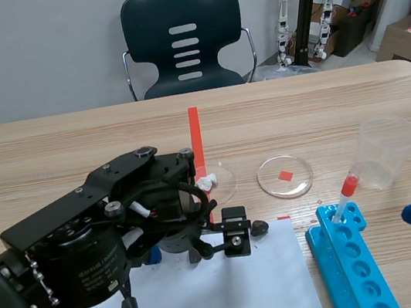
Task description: Pick up the middle mineral with the left hand
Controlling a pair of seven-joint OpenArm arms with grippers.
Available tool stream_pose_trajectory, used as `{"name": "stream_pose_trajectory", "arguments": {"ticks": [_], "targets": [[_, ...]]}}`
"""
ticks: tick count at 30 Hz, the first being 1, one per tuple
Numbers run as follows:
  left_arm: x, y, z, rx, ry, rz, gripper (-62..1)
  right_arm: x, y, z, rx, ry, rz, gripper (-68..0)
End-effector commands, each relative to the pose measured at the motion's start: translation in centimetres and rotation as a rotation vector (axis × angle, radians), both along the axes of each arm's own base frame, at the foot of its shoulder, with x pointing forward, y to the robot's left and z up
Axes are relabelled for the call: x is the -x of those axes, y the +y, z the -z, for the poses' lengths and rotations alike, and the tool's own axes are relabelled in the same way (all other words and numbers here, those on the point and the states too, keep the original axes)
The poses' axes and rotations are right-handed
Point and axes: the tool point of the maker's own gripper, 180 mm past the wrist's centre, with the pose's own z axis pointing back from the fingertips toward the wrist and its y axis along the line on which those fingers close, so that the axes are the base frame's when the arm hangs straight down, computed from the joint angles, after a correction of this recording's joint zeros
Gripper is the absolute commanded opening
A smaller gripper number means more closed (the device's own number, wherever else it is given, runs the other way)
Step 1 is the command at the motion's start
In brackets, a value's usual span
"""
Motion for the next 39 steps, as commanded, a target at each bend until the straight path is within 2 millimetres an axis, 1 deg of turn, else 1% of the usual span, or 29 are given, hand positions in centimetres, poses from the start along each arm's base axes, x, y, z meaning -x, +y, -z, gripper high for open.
{"name": "stream_pose_trajectory", "arguments": {"ticks": [1,6,7,10,12,18,22,24,36,39], "targets": [[-0.4,-0.3,-0.4,0.003,-0.006,-0.005,1.4,-0.3,0.0,-0.8,-0.013,-0.028,0.003,0.4],[-0.4,-0.3,-0.3,0.003,-0.006,-0.005,1.4,-0.3,0.0,-0.8,-0.013,-0.028,0.003,0.4],[-0.4,-0.3,-0.3,0.003,-0.006,-0.005,-1.9,-0.3,0.0,-0.8,-0.013,-0.028,0.003,0.4],[-0.4,-0.3,-0.3,0.003,-0.005,-0.005,-17.4,-0.3,0.0,-0.8,-0.013,-0.028,0.003,0.4],[-0.4,-0.3,-0.3,0.003,-0.004,-0.005,-25.3,-0.3,0.0,-0.8,-0.013,-0.028,0.003,0.4],[-0.4,-0.3,-0.3,0.003,-0.002,-0.005,-38.8,-0.3,0.0,-0.8,-0.013,-0.028,0.003,0.4],[-0.4,-0.3,-0.3,0.003,-0.002,-0.005,-46.1,-0.3,0.0,-0.8,-0.013,-0.028,0.003,0.4],[-0.4,-0.3,-0.3,0.003,-0.003,-0.005,-48.0,-0.3,0.0,-0.8,-0.013,-0.028,0.003,0.4],[-1.2,-0.2,-1.7,0.022,-0.048,0.000,-47.9,-0.3,0.0,-0.8,-0.013,-0.028,0.003,0.4],[-1.6,0.1,-2.4,0.034,-0.078,-0.009,-47.9,-0.3,0.0,-0.8,-0.013,-0.028,0.003,0.4]]}}
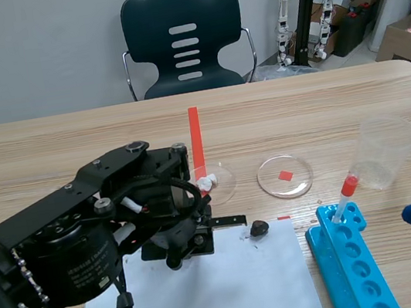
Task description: Pick up the middle mineral with the left hand
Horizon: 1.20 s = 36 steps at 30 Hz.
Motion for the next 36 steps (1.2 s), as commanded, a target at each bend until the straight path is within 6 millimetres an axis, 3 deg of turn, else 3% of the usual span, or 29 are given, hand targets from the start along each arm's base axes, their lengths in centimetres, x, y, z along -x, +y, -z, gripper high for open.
{"name": "stream_pose_trajectory", "arguments": {"ticks": [1,8,15,21,25,30,36], "targets": [[-0.8,-0.1,-1.5,0.029,-0.051,-0.015,-47.9,-0.3,0.0,-0.8,-0.013,-0.028,0.003,0.4],[-1.4,2.3,-4.6,0.079,-0.260,-0.056,-47.9,-0.3,0.0,-0.8,-0.013,-0.028,0.003,0.4],[-1.2,8.1,-8.5,0.024,-0.493,-0.122,-47.9,-0.3,0.0,-0.8,-0.013,-0.028,0.003,0.4],[-0.9,10.4,-12.3,0.045,-0.693,-0.003,-47.9,-0.3,0.0,-0.8,-0.013,-0.028,0.003,0.4],[0.0,10.1,-14.9,0.099,-0.821,0.104,-47.9,-0.3,0.0,-0.8,-0.013,-0.028,0.003,0.4],[2.3,8.3,-18.1,0.206,-0.972,0.258,-47.9,-0.3,0.0,-0.8,-0.013,-0.028,0.003,0.4],[6.4,5.3,-19.4,0.274,-1.066,0.492,-47.9,-0.3,0.0,-0.8,-0.013,-0.028,0.003,0.4]]}}
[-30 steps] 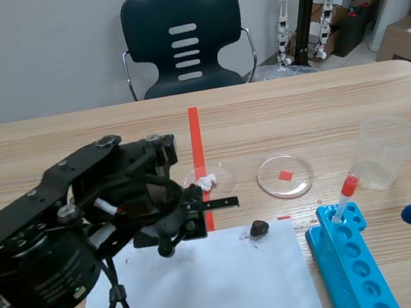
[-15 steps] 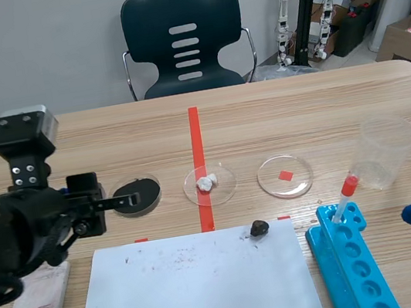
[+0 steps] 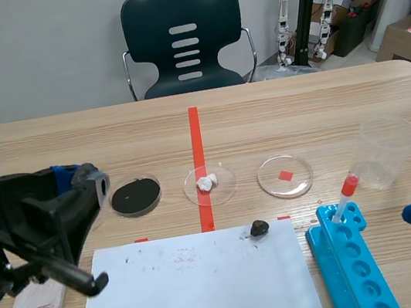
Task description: Pick up the middle mineral with the left hand
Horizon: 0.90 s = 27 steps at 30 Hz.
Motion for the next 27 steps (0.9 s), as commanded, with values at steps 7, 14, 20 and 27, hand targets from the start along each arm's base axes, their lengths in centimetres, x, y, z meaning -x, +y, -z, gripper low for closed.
{"name": "stream_pose_trajectory", "arguments": {"ticks": [7,14,20,27], "targets": [[3.8,-1.8,-0.5,-0.037,-0.100,0.118,-47.9,-0.3,0.0,-0.8,-0.013,-0.028,0.003,0.4],[4.7,-2.0,-0.1,-0.055,-0.099,0.137,-47.9,-0.3,0.0,-0.8,-0.013,-0.028,0.003,0.4],[4.6,-2.0,-0.1,-0.055,-0.100,0.137,-47.9,-0.3,0.0,-0.8,-0.013,-0.028,0.003,0.4],[4.6,-2.0,-0.1,-0.055,-0.100,0.136,-47.9,-0.3,0.0,-0.8,-0.013,-0.028,0.003,0.4]]}}
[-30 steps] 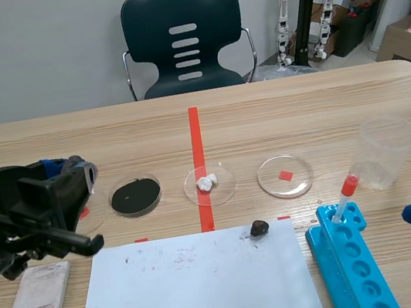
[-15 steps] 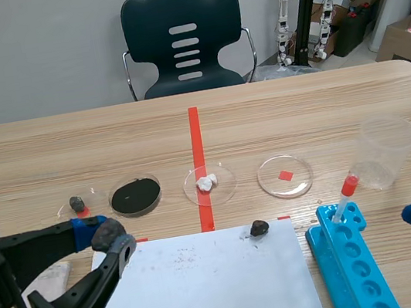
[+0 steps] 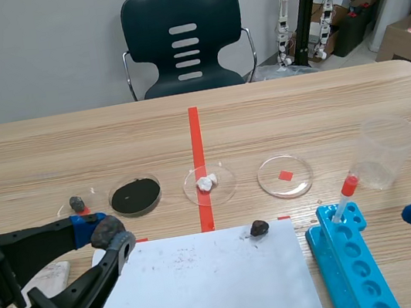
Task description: Pick up the middle mineral with the left hand
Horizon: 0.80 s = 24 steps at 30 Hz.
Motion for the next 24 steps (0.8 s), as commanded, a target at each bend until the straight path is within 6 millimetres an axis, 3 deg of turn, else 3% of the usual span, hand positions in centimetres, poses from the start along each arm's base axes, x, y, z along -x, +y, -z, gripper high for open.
{"name": "stream_pose_trajectory", "arguments": {"ticks": [1,17,24], "targets": [[-0.2,-0.2,-0.9,0.028,-0.025,-0.005,-47.9,-0.3,0.0,-0.8,-0.013,-0.028,0.003,0.4],[-0.2,-0.1,-0.8,0.025,-0.020,-0.007,-47.9,-0.3,0.0,-0.8,-0.013,-0.028,0.003,0.4],[-0.1,0.4,1.4,-0.054,0.076,-0.026,-47.9,-0.3,0.0,-0.8,-0.013,-0.028,0.003,0.4]]}}
